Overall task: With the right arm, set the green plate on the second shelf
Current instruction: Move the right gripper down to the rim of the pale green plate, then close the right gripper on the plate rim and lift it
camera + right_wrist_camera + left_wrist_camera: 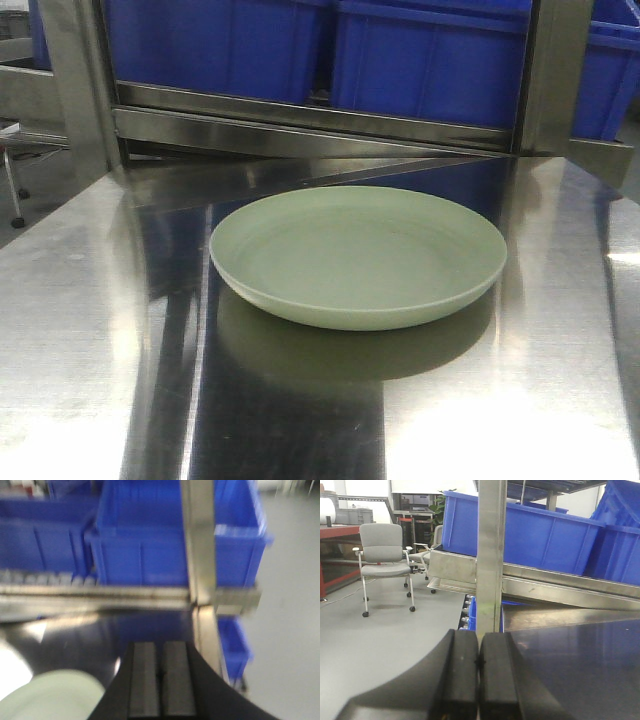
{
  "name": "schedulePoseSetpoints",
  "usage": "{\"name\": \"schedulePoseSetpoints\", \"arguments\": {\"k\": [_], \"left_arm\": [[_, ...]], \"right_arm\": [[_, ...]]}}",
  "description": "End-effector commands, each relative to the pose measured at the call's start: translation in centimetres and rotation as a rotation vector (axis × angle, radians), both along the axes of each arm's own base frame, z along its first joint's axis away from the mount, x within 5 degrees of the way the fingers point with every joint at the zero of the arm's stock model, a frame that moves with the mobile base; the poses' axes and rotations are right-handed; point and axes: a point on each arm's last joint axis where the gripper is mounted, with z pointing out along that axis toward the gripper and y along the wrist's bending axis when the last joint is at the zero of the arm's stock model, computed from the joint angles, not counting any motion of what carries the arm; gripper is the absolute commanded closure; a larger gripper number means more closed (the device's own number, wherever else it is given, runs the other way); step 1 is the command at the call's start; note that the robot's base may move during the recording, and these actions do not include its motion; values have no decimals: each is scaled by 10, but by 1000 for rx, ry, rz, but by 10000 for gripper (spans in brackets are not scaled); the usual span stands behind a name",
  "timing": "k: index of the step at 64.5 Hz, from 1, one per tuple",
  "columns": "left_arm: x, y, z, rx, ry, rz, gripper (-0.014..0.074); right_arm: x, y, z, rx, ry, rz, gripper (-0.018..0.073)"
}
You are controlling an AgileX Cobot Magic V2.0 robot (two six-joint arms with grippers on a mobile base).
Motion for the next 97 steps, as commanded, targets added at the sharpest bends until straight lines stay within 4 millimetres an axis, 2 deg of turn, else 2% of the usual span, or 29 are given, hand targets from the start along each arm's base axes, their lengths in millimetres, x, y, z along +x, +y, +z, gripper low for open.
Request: {"name": "schedulePoseSetpoints", "arguments": {"k": [1,9,17,22,27,34,39,48,65,79,97], "left_arm": [[1,0,-7,-11,-43,-5,466],[1,0,-7,-11,-43,-5,466],[1,0,-7,-11,-43,-5,466],[1,0,-7,-11,-43,-5,466],[1,0,-7,-11,-43,-5,466],[1,0,-7,-11,-43,-5,466],[1,0,-7,-11,-43,-5,466],[1,0,-7,-11,-43,-5,466],[1,0,-7,-11,-43,-5,466],[1,0,-7,-11,-43,-5,466],[1,0,-7,-11,-43,-5,466]], "right_arm": [[28,7,15,49,97,48,505],[72,24,8,39,297,151,503],[97,37,-5,53,418,200,500],[108,43,-21,83,526,228,471],[117,47,-36,100,619,242,379],[127,52,-50,141,689,253,148],[133,54,-57,166,718,256,39],[143,60,-75,168,793,268,30],[161,84,-107,173,877,306,30],[176,88,-135,201,948,278,30],[184,92,-153,249,996,265,30]]}}
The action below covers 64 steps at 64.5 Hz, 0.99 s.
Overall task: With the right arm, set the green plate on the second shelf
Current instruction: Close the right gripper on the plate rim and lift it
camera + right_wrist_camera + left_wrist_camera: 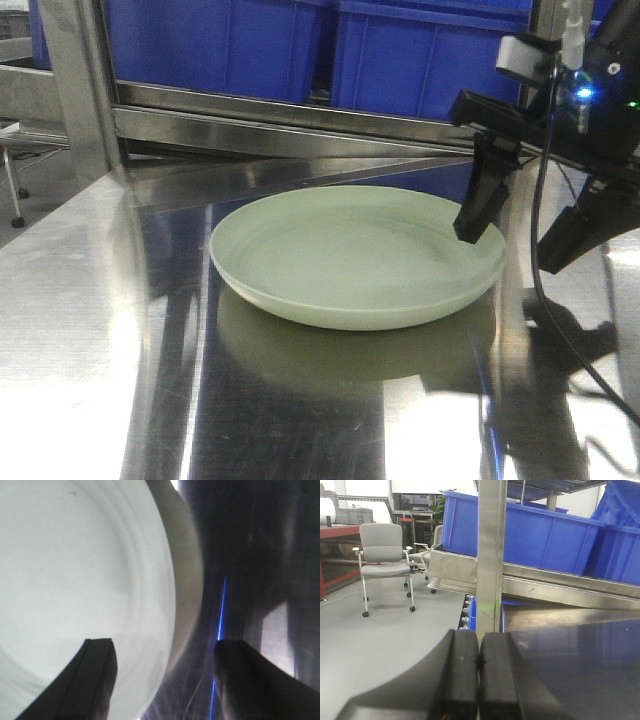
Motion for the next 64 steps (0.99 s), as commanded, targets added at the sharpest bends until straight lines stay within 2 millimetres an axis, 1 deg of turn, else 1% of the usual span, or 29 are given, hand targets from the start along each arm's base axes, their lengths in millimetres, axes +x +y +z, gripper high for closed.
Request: {"name": "schedulePoseSetpoints", "arguments": {"k": [1,7,22,27,39,42,46,49,54,59,64], "left_arm": [[1,0,-7,-11,-43,-5,466],[1,0,-7,-11,-43,-5,466],[1,0,-7,-11,-43,-5,466],[1,0,-7,-11,-43,-5,466],[1,0,-7,-11,-43,-5,466],[1,0,-7,-11,-43,-5,466],[1,0,-7,-11,-43,-5,466],[1,0,-7,-11,-43,-5,466],[1,0,-7,-11,-43,-5,466],[1,0,-7,-11,-43,-5,466],[1,0,-7,-11,-43,-5,466]], "right_arm": [[6,3,19,49,-77,-32,30],[7,5,19,56,-89,-39,36],[10,6,20,65,-121,-58,96],[11,7,16,62,-103,-55,99],[12,10,-3,70,-6,-48,104],[12,11,-5,77,4,-52,118],[13,11,-5,79,3,-54,179],[13,11,-5,79,3,-54,244],[12,11,-5,79,9,-51,400],[12,11,-5,79,8,-51,522],[12,10,-4,79,5,-54,501]]}}
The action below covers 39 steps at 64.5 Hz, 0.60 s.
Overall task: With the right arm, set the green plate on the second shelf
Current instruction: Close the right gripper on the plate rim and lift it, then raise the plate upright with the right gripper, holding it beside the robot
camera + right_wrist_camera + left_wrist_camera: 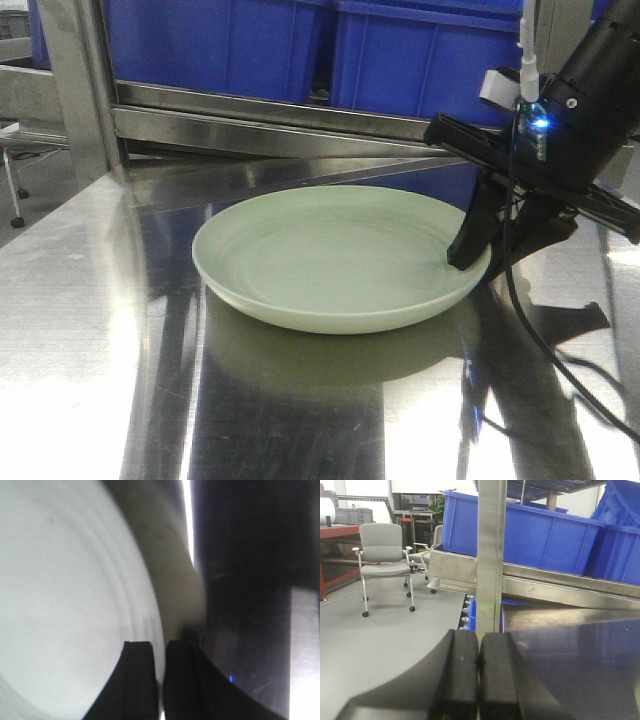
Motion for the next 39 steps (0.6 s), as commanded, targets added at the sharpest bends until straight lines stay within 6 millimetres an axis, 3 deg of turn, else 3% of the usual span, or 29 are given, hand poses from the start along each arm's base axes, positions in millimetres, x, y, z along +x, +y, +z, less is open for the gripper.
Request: {"name": "schedulePoseSetpoints", "arguments": {"k": [1,9,16,26,39], "left_arm": [[1,0,-7,-11,-43,-5,466],[1,0,-7,-11,-43,-5,466],[1,0,-7,-11,-43,-5,466],[1,0,-7,-11,-43,-5,466],[1,0,-7,-11,-43,-5,466]], "right_arm": [[-1,-1,18,17,-48,10,503],[-5,-2,31,12,-93,35,504],[-12,-6,56,-2,-187,44,504],[-33,-16,108,-39,-399,47,504],[-80,-34,172,-98,-692,45,504]]}}
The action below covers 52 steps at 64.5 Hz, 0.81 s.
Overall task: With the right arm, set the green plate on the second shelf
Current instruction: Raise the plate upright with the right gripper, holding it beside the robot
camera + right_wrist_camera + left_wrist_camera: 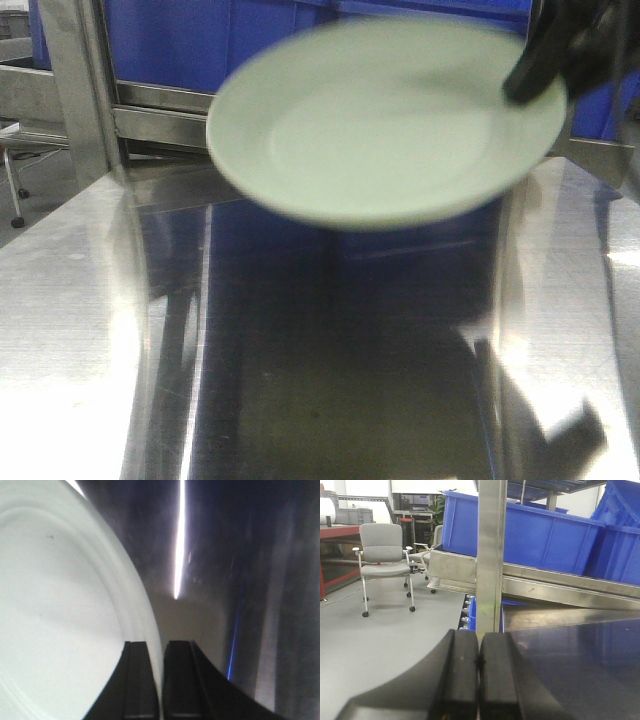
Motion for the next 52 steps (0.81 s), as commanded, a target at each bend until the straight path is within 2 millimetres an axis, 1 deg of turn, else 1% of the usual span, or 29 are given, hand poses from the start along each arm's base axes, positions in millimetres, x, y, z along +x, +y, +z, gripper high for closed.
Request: {"name": "schedulePoseSetpoints", "arguments": {"k": [1,7,8,12,13,15,23,33,37,40,45,52], "left_arm": [[1,0,-7,-11,-43,-5,466],[1,0,-7,-11,-43,-5,466],[1,0,-7,-11,-43,-5,466],[1,0,-7,-11,-43,-5,466],[1,0,-7,-11,-43,-5,466],[1,0,-7,-11,-43,-5,466],[1,0,-7,-11,-43,-5,466],[1,0,-7,-11,-43,-5,466],[1,0,-7,-11,-43,-5,466],[1,0,-7,-11,-43,-5,466],[1,0,-7,-11,-43,-5,466],[1,0,-7,-11,-43,-5,466]], "right_arm": [[-25,-10,45,4,-222,-20,504],[-52,-21,60,-38,-325,-34,504],[-54,-22,59,-46,-329,-37,504],[-74,-29,64,-67,-387,-48,504],[-76,-30,62,-70,-389,-53,504],[-87,-34,64,-74,-423,-61,504],[-123,-45,61,-93,-522,-80,504],[-171,-60,51,-142,-650,-95,504],[-184,-66,46,-196,-698,-101,504],[-188,-69,40,-230,-721,-106,504],[-191,-71,27,-267,-731,-105,504],[-188,-70,18,-258,-764,-106,504]]}}
